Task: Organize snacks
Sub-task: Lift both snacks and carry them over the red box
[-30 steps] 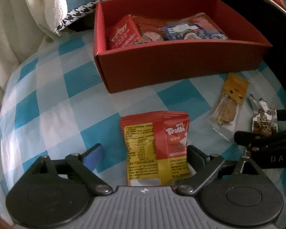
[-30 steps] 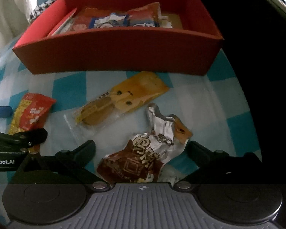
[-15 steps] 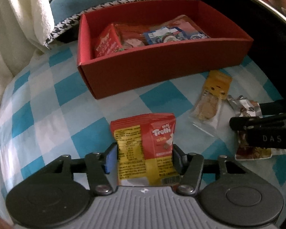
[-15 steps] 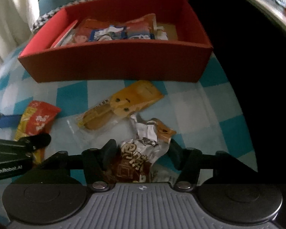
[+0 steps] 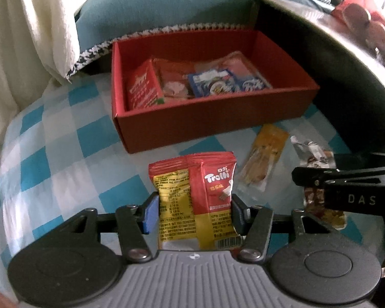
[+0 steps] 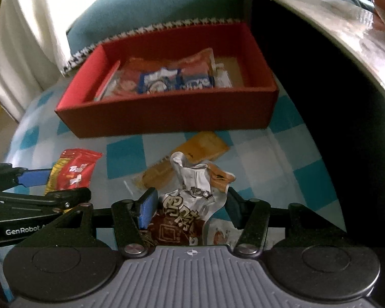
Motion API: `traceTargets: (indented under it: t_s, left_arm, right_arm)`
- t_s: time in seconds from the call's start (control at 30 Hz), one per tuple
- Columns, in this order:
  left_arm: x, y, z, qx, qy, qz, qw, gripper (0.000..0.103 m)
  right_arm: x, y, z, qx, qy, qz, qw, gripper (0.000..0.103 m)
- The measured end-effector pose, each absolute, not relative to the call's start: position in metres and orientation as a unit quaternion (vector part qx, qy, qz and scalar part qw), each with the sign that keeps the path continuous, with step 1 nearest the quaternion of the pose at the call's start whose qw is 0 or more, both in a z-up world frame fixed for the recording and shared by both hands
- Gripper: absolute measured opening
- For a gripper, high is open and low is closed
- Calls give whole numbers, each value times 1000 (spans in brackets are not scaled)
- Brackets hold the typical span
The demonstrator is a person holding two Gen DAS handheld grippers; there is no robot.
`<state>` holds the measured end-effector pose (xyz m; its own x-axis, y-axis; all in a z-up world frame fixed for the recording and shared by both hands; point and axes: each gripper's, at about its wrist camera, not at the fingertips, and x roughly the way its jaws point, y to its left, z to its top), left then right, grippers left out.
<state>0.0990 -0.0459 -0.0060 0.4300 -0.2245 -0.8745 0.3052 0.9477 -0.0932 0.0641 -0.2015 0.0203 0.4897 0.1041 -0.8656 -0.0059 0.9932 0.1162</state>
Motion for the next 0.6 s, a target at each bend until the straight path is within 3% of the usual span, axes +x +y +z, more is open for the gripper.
traceTargets:
  t_s: [0.6]
  left_arm:
    - [111, -46, 26, 22, 467, -157, 870, 50]
  right_arm:
    - [79, -198, 48, 67, 461, 59, 883, 64]
